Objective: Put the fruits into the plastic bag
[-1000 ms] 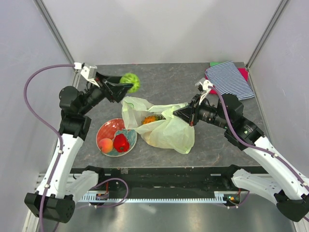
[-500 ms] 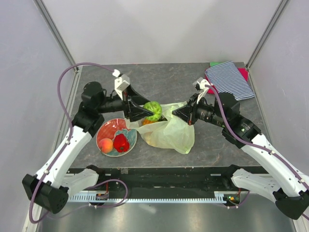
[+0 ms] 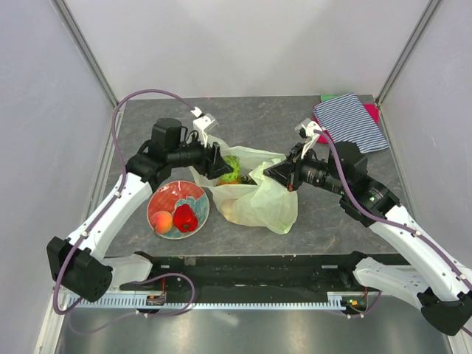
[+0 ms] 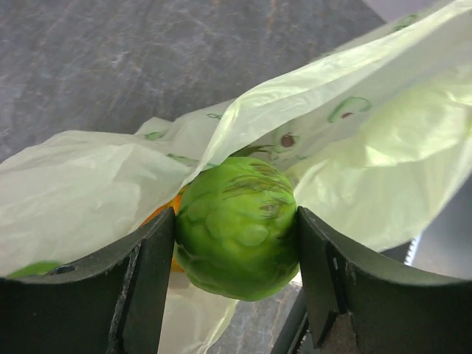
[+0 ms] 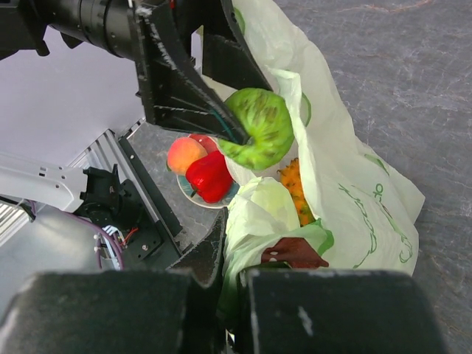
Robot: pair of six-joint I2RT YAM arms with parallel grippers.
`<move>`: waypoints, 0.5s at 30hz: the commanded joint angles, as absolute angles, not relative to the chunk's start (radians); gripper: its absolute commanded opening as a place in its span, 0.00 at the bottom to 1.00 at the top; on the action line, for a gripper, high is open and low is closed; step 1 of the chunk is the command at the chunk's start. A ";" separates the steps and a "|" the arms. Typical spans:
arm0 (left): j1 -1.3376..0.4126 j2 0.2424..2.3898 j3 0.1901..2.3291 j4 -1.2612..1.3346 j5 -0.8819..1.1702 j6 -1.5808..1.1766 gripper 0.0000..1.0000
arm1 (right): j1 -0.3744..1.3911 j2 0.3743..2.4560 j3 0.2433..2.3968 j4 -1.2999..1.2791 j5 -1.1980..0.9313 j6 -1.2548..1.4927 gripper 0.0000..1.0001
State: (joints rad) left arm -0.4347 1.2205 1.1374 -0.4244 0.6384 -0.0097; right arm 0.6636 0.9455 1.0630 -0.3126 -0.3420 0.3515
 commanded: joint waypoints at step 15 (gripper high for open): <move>-0.647 1.411 1.189 -0.524 0.267 0.044 0.45 | 0.664 0.920 1.088 -0.298 -0.350 0.345 0.00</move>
